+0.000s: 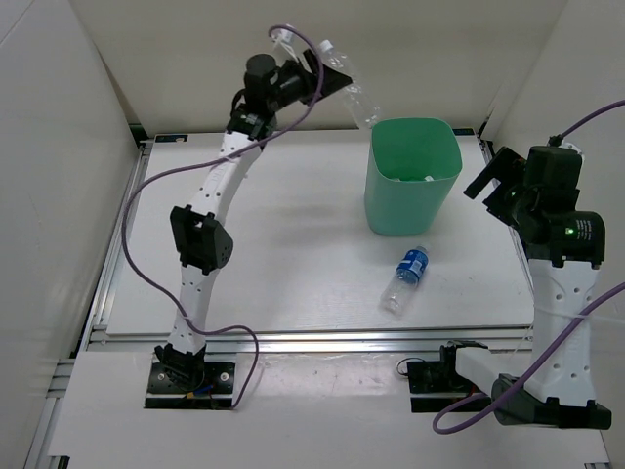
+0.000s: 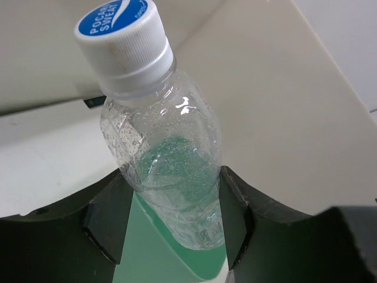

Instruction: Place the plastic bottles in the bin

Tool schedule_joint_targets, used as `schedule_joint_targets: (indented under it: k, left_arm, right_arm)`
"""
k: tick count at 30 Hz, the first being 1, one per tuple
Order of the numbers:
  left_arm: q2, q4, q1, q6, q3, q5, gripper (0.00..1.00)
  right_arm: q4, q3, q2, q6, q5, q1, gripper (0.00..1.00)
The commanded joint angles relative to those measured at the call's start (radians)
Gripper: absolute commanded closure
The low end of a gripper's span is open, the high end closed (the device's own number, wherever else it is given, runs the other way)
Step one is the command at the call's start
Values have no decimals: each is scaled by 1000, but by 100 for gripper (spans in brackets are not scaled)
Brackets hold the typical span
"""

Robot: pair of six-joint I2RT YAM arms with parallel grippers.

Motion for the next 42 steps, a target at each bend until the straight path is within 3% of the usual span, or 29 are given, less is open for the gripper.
schedule_joint_targets:
  k: [1,3,6,8,9,10,12,18,22,27,30,34,42]
  left_arm:
    - [28,62,-91,6,18,-48,51]
    - [99,77,-123,-15,71,-94,51]
    - [85,134,-165,43,-7,-171,49]
    - [96,134,-174,52,0,-171,43]
    - [96,134,-174,52,9,-171,37]
    - [96,134,-186,52,-3,-171,16]
    - [65,134,-198,116,-44,-162,0]
    - [-130,67,-209,380,-260,-169,0]
    - [-289,33,-150,376,-502,-246,0]
    - [-526,13,-48,387,-930,-504,0]
    - [-591,-8,5,434,-1122,-533,0]
    - [-689,-28,73,411,-1286,-571,0]
    - [-661,-116,153,425,-1272,-562,0]
  right_arm:
    - [10,29,2,-14,20,-4,1]
    - [10,29,11,-14,8,-4,1]
    - [10,39,22,-14,-19,-4,1]
    - [10,39,22,-14,-30,-4,1]
    - [10,39,31,-14,-39,-4,1]
    - [10,39,31,-14,-39,-4,1]
    - [10,39,31,-4,-53,-4,1]
    - [1,6,31,5,-62,-4,1]
    - [10,-90,20,16,-101,-4,1]
    - [10,-277,72,46,-263,-15,1]
    - [-14,-340,152,46,-358,-24,1]
    - [74,-475,142,69,-406,-24,1]
    - [282,-679,192,89,-458,-24,1]
